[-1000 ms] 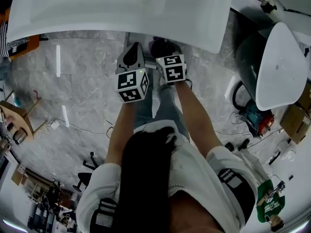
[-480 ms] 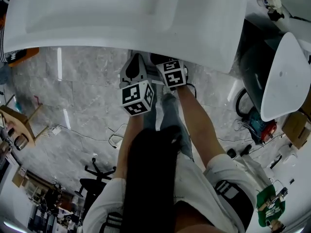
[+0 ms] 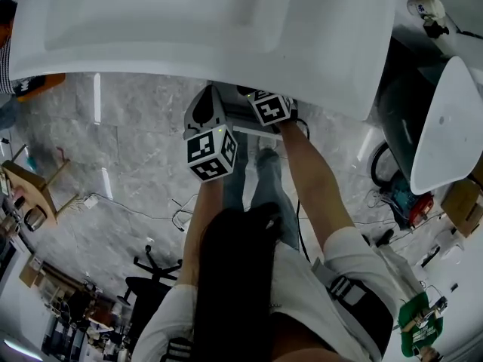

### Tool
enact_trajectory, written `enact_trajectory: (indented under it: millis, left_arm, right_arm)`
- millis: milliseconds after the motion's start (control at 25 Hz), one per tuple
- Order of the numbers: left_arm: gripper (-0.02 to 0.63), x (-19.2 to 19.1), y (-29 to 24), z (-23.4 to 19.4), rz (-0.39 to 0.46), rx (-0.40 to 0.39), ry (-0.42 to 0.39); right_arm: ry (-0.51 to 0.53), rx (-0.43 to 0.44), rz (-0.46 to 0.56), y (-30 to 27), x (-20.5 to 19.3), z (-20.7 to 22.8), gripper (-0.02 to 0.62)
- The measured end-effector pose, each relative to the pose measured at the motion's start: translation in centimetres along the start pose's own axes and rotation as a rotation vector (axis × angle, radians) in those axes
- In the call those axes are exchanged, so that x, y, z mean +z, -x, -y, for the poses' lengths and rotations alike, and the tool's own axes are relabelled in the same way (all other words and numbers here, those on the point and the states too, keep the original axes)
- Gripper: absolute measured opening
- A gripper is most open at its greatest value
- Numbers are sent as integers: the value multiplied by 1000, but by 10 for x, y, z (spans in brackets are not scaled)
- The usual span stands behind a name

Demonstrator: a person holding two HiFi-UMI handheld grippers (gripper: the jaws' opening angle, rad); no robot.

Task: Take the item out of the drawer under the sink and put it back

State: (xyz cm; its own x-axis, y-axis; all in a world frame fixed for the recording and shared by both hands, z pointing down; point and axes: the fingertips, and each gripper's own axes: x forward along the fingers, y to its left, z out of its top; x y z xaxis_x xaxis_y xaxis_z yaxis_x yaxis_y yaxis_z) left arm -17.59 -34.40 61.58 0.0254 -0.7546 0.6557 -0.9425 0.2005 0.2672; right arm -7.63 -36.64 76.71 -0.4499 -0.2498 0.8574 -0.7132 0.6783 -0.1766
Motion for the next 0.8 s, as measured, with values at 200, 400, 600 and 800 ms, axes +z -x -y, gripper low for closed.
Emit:
enact_trajectory:
  millis: [200, 400, 600, 800]
  left_arm:
    - [5, -3, -2, -15, -4, 27, -10]
    - [5, -5, -5, -18, -10, 36, 6]
    - [5, -6, -3, -13, -14, 21, -37]
    - [5, -6, 1, -32, -31, 58, -30]
  right_arm:
    - [37, -7, -18, -10, -3, 4, 133]
    - [10, 0, 8, -12, -3, 6, 135]
    - [-8, 71, 38, -3, 3, -4, 185]
    - [-15, 98, 32, 1, 3, -13, 290]
